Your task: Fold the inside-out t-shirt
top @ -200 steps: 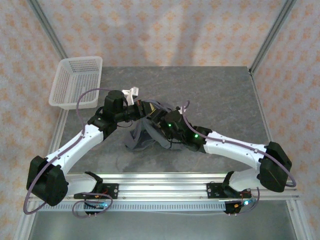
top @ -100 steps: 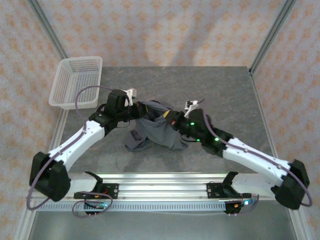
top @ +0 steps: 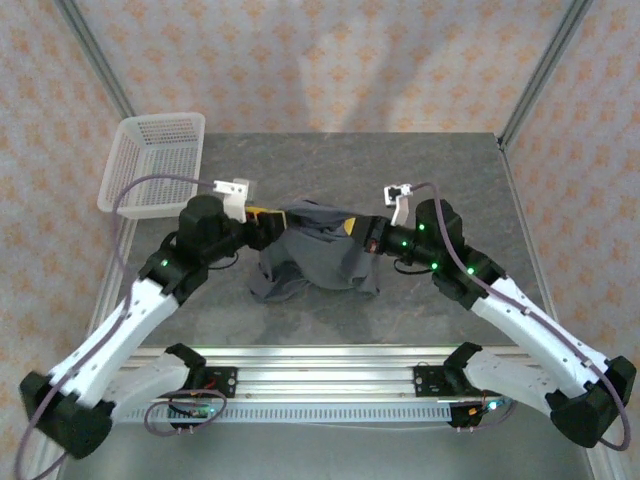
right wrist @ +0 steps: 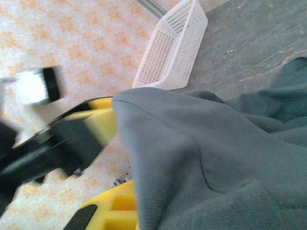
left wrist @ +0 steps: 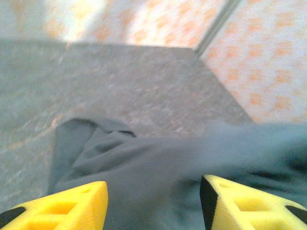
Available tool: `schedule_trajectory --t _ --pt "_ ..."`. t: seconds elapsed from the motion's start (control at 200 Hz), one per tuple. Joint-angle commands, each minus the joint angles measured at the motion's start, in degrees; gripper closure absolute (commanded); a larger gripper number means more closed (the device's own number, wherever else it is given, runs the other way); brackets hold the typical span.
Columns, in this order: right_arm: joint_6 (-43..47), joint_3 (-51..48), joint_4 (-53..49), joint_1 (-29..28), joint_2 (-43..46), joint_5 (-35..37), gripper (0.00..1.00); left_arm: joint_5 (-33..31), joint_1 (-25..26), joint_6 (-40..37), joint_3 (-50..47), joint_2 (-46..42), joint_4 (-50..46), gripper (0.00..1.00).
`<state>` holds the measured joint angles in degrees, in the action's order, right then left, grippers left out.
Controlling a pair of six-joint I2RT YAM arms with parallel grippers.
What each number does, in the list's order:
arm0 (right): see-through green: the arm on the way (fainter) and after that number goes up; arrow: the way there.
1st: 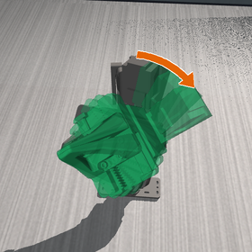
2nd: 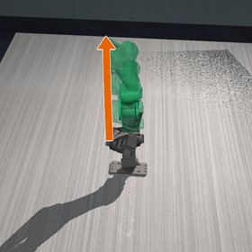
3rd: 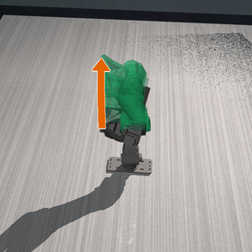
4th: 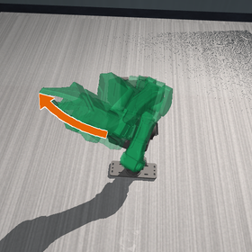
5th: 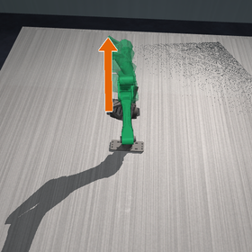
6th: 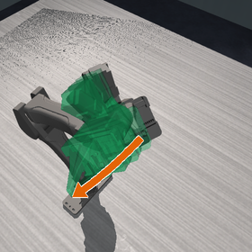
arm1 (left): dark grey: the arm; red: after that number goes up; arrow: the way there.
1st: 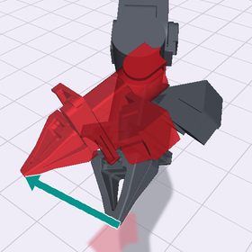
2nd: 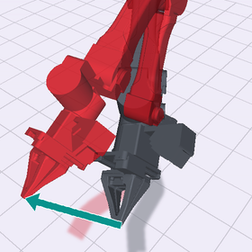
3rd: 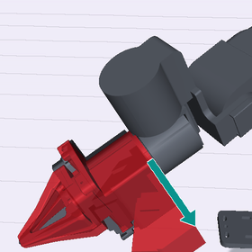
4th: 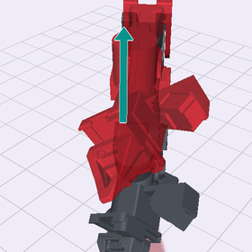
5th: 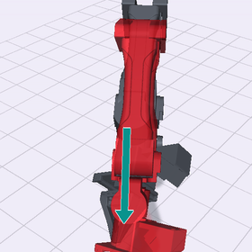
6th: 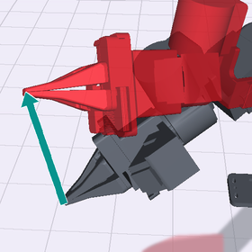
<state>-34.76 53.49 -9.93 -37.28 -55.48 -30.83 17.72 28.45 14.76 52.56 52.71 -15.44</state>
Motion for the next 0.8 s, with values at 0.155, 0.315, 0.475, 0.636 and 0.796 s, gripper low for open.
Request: schedule_trajectory --t 0.155,0.315,0.475,0.636,0.796 --pt "3.7 4.4 -2.6 1.8 -4.6 -7.7 1.00 -8.2 12.6 -17.1 3.1 2.4 -8.5 0.43" --pt "4.8 4.4 -2.7 1.8 -4.7 -12.4 1.00 -7.3 13.7 -15.3 7.2 12.3 -3.9 0.43" --pt "5.4 3.9 -3.0 1.8 -3.2 -13.5 1.00 -13.9 13.6 -16.5 11.5 21.7 -3.2 0.42" --pt "6.2 3.8 -3.2 1.8 -3.1 -16.1 1.00 -14.6 13.2 -15.4 14.6 26.4 -1.9 0.46" --pt "9.5 1.3 -6.6 2.5 -0.1 -5.2 1.00 18.1 8.4 -7.8 16.2 25.5 3.1 1.00"
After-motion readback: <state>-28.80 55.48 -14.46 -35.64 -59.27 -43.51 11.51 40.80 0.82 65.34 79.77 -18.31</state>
